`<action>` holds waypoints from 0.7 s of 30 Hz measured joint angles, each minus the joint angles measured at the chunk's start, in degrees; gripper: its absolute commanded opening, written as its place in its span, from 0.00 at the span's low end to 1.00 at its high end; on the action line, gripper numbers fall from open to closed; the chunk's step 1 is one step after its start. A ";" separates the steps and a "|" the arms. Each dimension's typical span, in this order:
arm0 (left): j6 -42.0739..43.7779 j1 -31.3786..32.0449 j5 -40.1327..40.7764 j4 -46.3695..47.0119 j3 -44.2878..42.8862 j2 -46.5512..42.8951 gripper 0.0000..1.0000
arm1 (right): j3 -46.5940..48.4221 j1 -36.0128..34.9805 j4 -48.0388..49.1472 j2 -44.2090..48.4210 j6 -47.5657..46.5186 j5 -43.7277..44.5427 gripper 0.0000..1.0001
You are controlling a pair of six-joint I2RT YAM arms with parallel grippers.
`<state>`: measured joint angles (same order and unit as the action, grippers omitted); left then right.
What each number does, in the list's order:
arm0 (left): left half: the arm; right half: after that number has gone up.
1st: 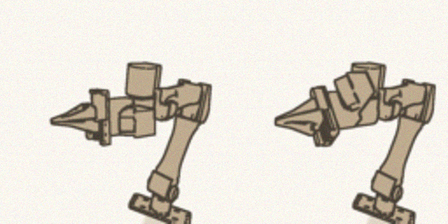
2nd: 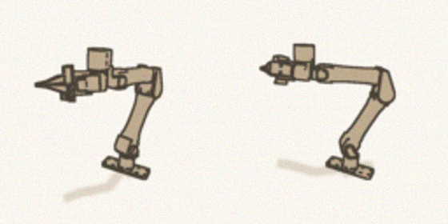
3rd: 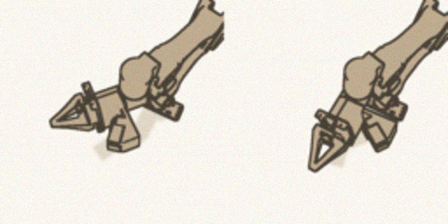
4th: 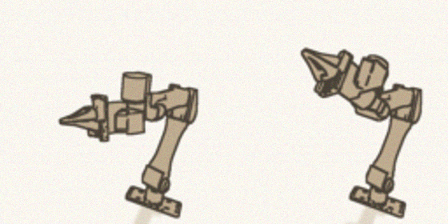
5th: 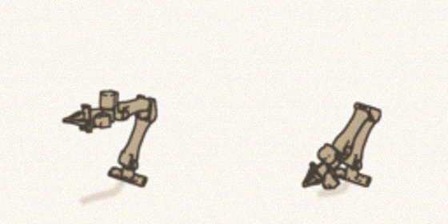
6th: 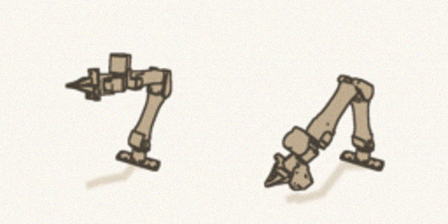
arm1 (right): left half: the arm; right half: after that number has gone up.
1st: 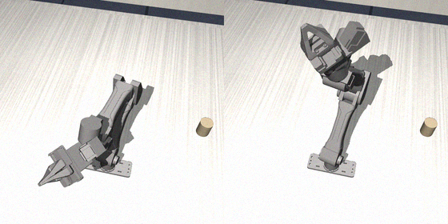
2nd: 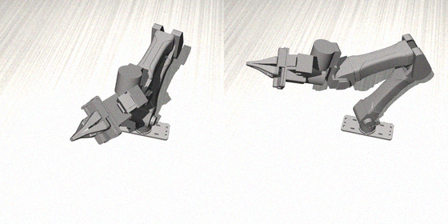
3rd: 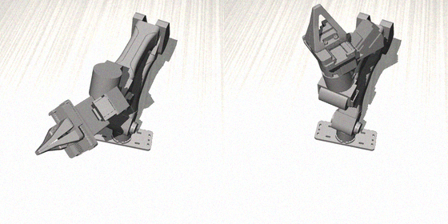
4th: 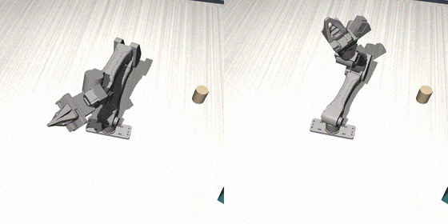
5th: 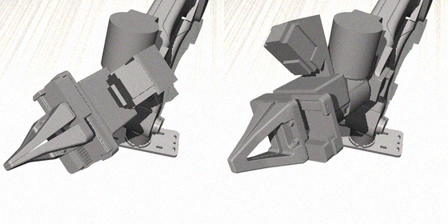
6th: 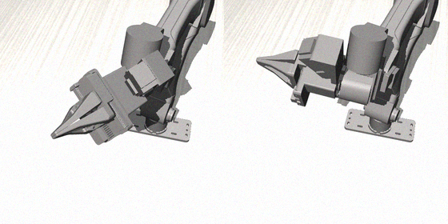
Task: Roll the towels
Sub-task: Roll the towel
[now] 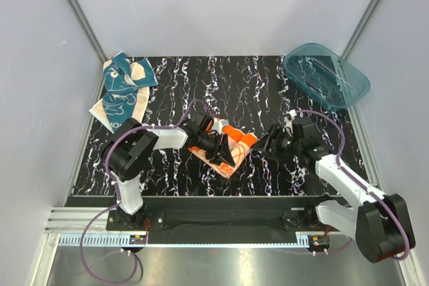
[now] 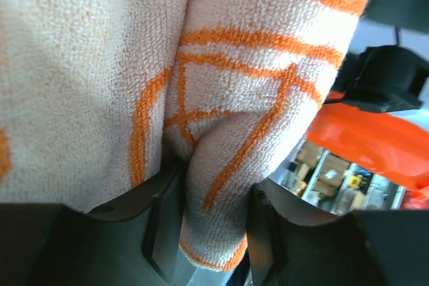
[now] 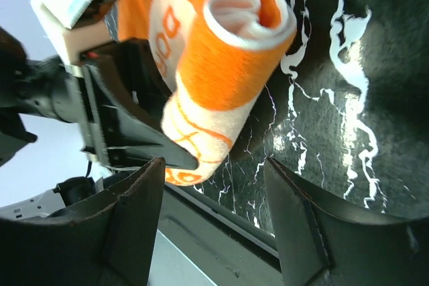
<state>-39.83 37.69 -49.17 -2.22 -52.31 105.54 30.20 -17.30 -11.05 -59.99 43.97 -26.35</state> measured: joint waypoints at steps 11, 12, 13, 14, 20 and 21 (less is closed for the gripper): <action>-5.22 -4.59 -5.11 3.98 1.14 2.12 0.42 | -1.60 -7.43 18.25 -15.63 3.02 -0.72 0.72; -5.51 -4.79 -5.46 4.28 1.18 2.25 0.42 | -1.60 -7.91 19.47 -16.94 3.17 -0.72 0.72; -5.73 -4.90 -5.77 4.61 1.29 2.36 0.42 | -1.60 -8.48 21.05 -18.69 3.48 -0.68 0.72; -5.88 -4.98 -6.01 4.92 1.36 2.45 0.42 | -1.60 -8.90 22.29 -20.04 3.69 -0.63 0.72; -6.58 -5.27 -7.13 5.46 1.40 3.26 0.42 | -1.27 -11.47 28.20 -25.51 4.55 0.46 0.72; -6.62 -5.33 -7.26 5.44 1.40 3.39 0.42 | -1.11 -11.87 29.00 -26.21 4.57 0.72 0.71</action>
<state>-46.46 32.36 -56.42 3.22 -50.92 108.92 29.08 -29.17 17.96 -86.19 48.53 -25.63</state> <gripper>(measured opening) 0.424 0.721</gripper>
